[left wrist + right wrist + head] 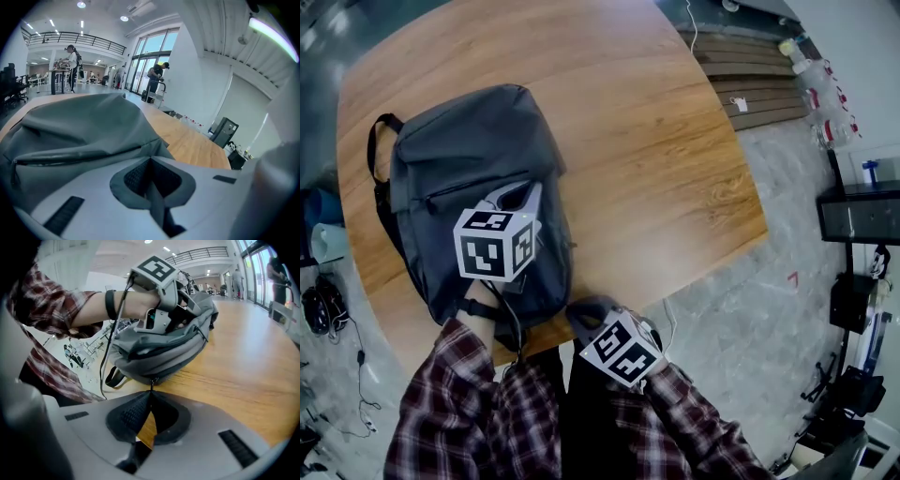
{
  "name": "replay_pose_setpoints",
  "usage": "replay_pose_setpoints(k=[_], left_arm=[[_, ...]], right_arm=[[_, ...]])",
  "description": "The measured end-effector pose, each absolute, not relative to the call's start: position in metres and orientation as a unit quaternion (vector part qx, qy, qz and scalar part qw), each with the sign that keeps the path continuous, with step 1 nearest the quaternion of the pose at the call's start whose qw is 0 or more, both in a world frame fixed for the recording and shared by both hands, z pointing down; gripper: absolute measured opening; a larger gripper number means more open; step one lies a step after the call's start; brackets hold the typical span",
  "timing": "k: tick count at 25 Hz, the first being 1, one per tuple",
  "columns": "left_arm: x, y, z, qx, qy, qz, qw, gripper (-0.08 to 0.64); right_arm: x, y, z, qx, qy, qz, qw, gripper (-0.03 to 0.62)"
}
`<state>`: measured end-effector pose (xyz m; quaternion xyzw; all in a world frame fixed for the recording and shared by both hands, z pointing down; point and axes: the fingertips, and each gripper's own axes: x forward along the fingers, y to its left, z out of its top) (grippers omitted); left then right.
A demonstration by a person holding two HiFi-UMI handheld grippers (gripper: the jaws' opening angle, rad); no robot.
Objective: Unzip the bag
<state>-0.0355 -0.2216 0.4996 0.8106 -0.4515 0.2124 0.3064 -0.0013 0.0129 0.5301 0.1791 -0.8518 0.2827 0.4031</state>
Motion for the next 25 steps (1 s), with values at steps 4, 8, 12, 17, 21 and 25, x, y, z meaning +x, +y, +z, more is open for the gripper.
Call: replay_pose_setpoints(k=[4, 8, 12, 17, 21, 25], left_arm=[[-0.050, -0.247, 0.500, 0.815, -0.452, 0.223, 0.287, 0.006], [-0.078, -0.251, 0.504, 0.814, -0.458, 0.250, 0.254, 0.006], [-0.114, -0.233, 0.511, 0.801, -0.468, 0.249, 0.279, 0.006], [-0.147, -0.202, 0.513, 0.775, -0.492, 0.227, 0.325, 0.006], [-0.163, -0.170, 0.511, 0.754, -0.526, 0.221, 0.325, 0.006], [-0.165, -0.145, 0.512, 0.732, -0.549, 0.213, 0.342, 0.006]], right_arm=[[-0.005, 0.009, 0.526, 0.179, -0.859, 0.268, 0.398, 0.014], [0.009, -0.008, 0.529, 0.203, -0.856, 0.240, 0.411, 0.011], [0.029, -0.027, 0.535, 0.214, -0.852, 0.212, 0.428, 0.011], [0.044, -0.068, 0.538, 0.235, -0.843, 0.178, 0.449, 0.011], [0.040, -0.104, 0.538, 0.232, -0.842, 0.148, 0.463, 0.011], [0.034, -0.129, 0.539, 0.225, -0.840, 0.117, 0.479, 0.012]])
